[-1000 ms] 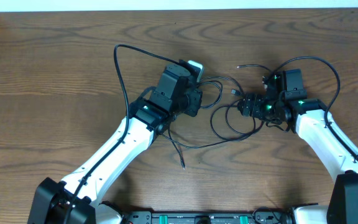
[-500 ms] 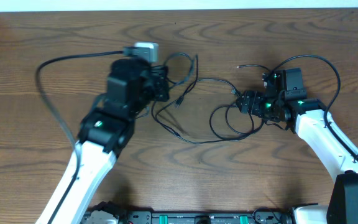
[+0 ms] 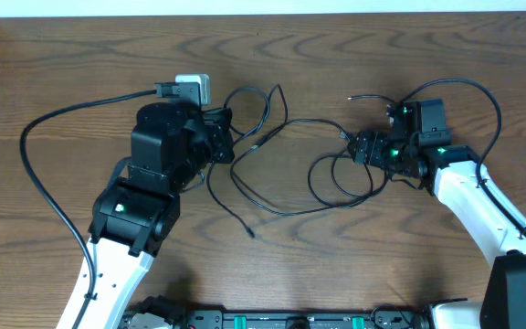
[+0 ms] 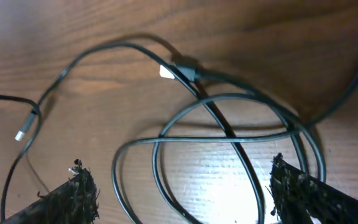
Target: Untangle cables
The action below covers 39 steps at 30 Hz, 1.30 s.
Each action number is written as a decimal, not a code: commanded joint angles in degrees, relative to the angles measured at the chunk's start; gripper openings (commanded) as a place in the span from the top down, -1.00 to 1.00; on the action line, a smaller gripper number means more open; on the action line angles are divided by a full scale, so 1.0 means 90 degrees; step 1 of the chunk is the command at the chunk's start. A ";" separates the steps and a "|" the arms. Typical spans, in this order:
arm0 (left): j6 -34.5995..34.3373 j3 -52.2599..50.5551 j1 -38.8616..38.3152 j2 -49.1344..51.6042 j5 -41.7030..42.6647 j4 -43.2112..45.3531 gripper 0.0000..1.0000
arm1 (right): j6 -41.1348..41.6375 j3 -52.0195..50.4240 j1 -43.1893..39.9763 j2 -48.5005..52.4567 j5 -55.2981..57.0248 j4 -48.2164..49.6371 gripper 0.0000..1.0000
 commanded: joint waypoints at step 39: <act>-0.3978 -0.0007 0.3038 0.0515 -0.2130 -0.2625 0.85 | 0.0068 -0.0039 0.0051 -0.0019 0.0665 0.0032 -0.80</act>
